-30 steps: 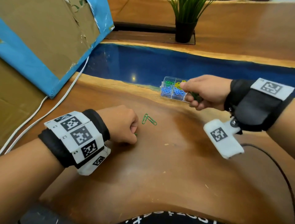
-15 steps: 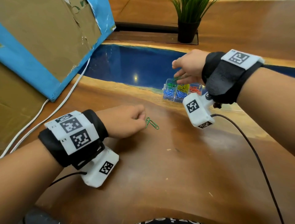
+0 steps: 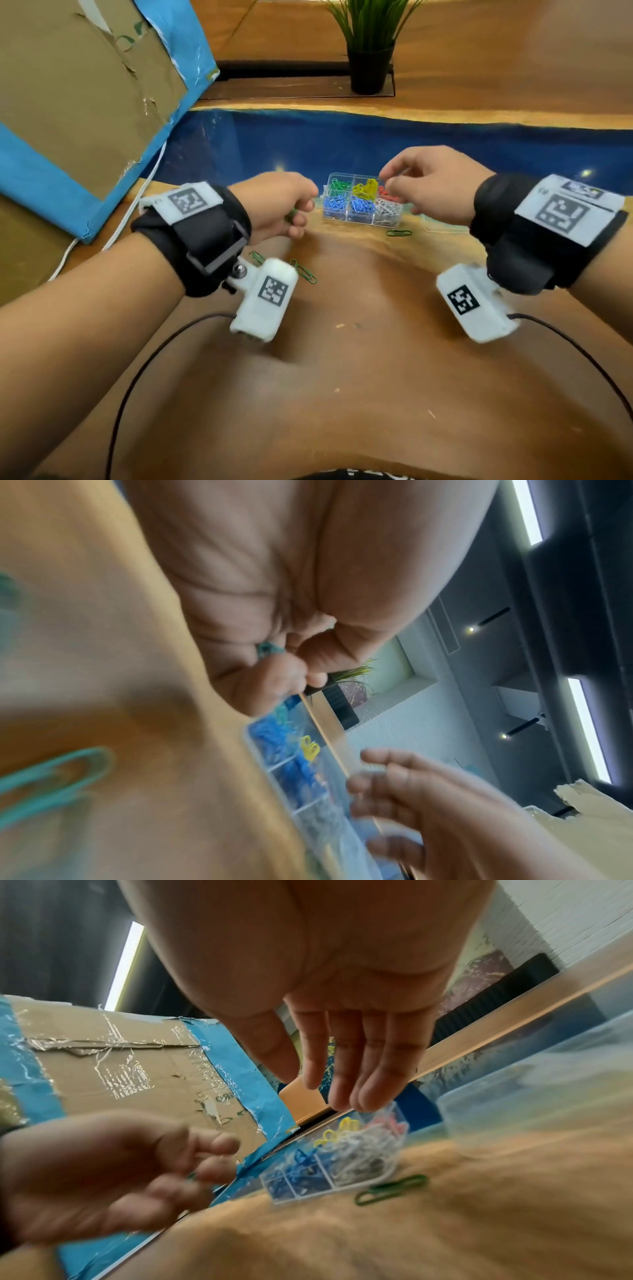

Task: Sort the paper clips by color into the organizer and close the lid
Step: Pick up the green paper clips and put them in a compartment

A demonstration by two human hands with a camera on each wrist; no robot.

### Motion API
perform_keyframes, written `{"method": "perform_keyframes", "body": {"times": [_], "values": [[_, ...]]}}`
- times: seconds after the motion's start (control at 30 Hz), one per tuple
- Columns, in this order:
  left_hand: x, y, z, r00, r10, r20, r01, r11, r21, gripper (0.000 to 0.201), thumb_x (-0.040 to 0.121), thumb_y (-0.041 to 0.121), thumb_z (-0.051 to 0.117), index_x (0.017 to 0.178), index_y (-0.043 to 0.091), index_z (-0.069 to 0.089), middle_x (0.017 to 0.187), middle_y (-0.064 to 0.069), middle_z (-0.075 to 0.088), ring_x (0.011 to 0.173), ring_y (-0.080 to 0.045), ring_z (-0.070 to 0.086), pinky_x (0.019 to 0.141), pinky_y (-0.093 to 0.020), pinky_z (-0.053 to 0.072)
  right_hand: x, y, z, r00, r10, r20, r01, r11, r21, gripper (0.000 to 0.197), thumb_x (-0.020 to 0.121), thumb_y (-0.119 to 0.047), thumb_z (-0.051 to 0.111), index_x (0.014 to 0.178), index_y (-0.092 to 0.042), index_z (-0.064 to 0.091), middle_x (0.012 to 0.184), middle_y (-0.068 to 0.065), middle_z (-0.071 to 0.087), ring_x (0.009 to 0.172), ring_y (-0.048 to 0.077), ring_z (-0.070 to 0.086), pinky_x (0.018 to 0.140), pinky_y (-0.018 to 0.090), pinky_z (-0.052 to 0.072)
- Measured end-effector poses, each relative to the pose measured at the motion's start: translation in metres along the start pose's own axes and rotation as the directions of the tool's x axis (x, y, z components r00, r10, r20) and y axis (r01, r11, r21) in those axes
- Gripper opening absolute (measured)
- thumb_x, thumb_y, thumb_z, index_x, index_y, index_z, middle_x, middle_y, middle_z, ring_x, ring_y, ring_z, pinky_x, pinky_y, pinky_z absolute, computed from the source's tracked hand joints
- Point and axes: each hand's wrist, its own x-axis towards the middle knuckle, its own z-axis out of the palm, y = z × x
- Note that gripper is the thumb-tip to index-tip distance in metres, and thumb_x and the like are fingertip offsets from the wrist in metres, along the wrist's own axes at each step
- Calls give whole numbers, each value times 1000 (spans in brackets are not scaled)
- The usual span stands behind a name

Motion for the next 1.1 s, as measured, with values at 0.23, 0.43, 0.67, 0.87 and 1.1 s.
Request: {"method": "perform_keyframes", "body": {"times": [0.23,0.43,0.67,0.87,1.1], "values": [[22,53,21,994,25,-111,-29,999,-31,9,87,10,40,93,10,46,77,-6,43,62,-19,41,57,-25,40,-18,28,-9,1000,7,-17,-7,999,-38,11,89,-28,52,97,-32,57,85,-11,59,86,17,57,83,34,48],[40,58,36,985,38,-169,-36,999,16,12,89,20,43,98,12,49,75,-4,50,71,-21,43,71,-27,39,-29,40,-12,1000,31,1,-31,999,-44,14,89,-29,53,101,-31,59,86,-15,60,95,16,59,93,35,45],[45,55,31,958,144,-250,-126,988,86,31,92,25,39,117,13,53,79,2,60,91,-20,57,98,-35,42,-34,42,-9,999,13,40,-11,998,-54,20,91,-26,53,109,-24,61,95,-6,63,88,14,58,80,24,41],[33,39,16,955,263,-137,-188,895,404,20,92,13,40,96,21,58,95,1,60,92,-20,54,83,-34,45,-31,42,5,991,-9,130,39,972,-230,24,91,-27,50,113,-25,60,93,-9,59,87,13,53,80,22,41],[32,12,14,973,228,41,-124,362,924,44,92,11,33,134,12,45,127,-15,44,115,-35,49,98,-45,44,-21,29,14,980,-21,198,119,858,-499,37,92,-26,45,126,-20,55,116,5,60,109,26,55,92,33,46]]}}
